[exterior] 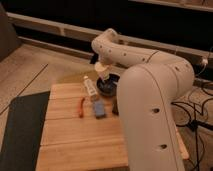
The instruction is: Place the ceramic cup in the ceramic bowl
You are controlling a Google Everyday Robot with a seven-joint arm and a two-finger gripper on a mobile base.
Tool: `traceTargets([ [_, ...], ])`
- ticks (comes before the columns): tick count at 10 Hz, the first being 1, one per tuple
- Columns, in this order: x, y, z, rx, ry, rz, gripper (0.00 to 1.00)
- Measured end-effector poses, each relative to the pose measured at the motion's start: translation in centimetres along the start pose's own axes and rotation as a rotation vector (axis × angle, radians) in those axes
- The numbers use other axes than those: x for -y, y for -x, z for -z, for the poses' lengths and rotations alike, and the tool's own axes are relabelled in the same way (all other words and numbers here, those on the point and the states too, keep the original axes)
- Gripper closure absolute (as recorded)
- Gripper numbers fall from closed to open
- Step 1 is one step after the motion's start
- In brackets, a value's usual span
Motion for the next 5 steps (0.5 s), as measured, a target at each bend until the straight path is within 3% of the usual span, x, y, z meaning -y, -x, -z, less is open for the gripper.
traceTargets([
  [2, 1.2, -1.0, -0.8, -0.016, -0.002, -0.035, 1.00],
  [5, 1.4, -1.6, -2.5, -0.017, 0.038, -0.074, 1.00],
])
